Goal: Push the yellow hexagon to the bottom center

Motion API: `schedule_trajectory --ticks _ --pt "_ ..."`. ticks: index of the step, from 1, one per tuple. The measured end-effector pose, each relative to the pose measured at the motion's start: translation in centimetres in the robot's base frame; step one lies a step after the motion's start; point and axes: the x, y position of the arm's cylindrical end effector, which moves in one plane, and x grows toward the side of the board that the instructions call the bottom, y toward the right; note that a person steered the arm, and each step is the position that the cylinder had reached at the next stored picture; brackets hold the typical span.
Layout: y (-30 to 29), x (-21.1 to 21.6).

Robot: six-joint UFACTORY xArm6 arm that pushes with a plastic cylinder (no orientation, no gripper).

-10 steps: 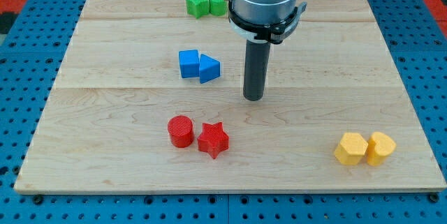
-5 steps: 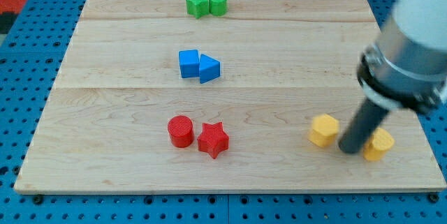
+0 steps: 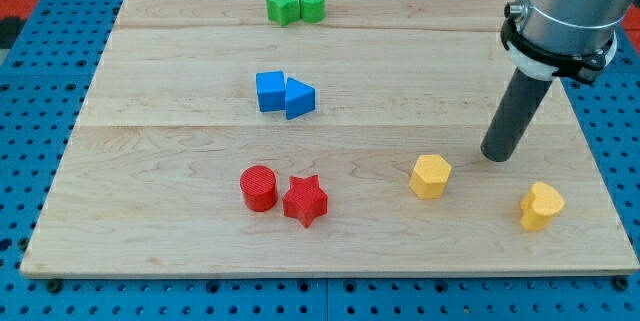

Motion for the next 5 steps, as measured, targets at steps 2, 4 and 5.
schedule_trajectory --ticks 2,4,5 --pt "0.0 1.5" --pt "-0.5 5.5" --pt "-3.3 4.1"
